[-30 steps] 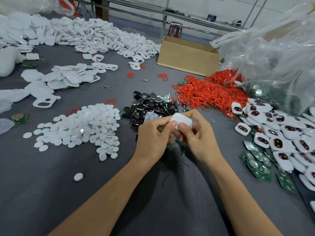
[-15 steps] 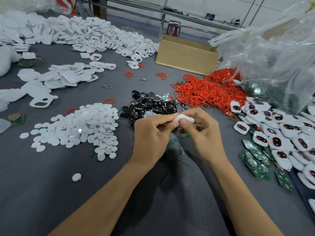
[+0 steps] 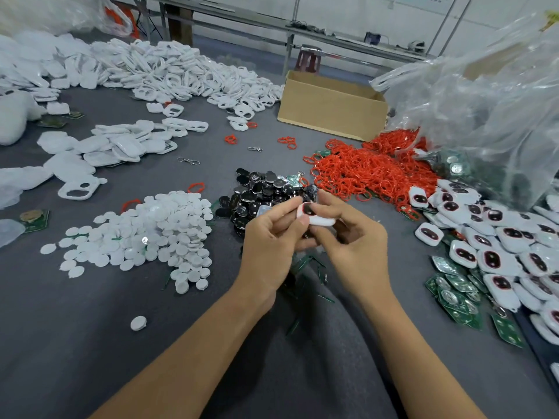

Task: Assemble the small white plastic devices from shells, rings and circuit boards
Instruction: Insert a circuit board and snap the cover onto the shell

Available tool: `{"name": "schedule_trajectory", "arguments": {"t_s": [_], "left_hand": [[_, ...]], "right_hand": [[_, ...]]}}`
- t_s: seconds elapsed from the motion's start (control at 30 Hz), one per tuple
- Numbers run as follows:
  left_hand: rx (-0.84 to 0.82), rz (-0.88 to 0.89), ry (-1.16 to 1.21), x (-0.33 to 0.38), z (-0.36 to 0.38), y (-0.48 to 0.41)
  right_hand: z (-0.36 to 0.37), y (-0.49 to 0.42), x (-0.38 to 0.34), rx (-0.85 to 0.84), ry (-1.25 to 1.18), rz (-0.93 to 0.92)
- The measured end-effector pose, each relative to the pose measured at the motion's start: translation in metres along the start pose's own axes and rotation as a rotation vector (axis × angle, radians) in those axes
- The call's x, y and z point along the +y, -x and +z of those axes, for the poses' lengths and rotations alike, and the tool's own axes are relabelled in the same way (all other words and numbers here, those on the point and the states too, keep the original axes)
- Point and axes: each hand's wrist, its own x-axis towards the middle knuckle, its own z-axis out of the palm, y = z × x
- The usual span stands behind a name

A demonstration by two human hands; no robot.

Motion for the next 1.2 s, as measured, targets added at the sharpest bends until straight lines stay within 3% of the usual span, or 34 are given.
{"name": "schedule_trajectory", "arguments": {"t_s": [0.37,0.53,0.6,0.73,0.87,0.93,1.0,1.1,1.17,1.2], "left_hand": [[0.013,0.076,-0.079,0.002,-0.007,-0.005],[0.005,0.07,-0.062,0.002,-0.007,-0.005],[-0.002,0.069,-0.056,0.003,-0.007,-0.005],[-0.016,0.075,-0.091,0.004,-0.009,-0.005],[-0.069,0.075,-0.142,0.004,-0.008,-0.003],[-0.058,0.062,-0.134,0.004,-0.008,-0.003],[-0.019,0.059,-0.137,0.004,-0.008,-0.003],[0.007,0.061,-0.128,0.006,-0.01,-0.005],[0.018,0.054,-0.117,0.008,-0.009,-0.005],[0.027,0.049,-0.118,0.008,-0.009,-0.004]], "right_hand": [[-0.004,-0.004,0.0,-0.035,-0.137,0.219],[-0.004,-0.003,0.0,-0.052,-0.142,0.234],[-0.004,-0.001,-0.001,-0.067,-0.078,0.223],[-0.005,0.0,0.003,-0.053,0.289,0.08],[-0.006,0.0,0.005,-0.057,0.263,0.026],[-0.01,0.0,0.005,-0.007,0.301,0.02],[-0.02,-0.007,0.004,0.173,0.286,-0.004],[-0.036,-0.015,0.0,0.452,0.274,-0.207],[-0.045,-0.016,0.005,0.469,0.444,-0.274],[-0.048,-0.015,0.011,0.38,0.567,-0.21]]}}
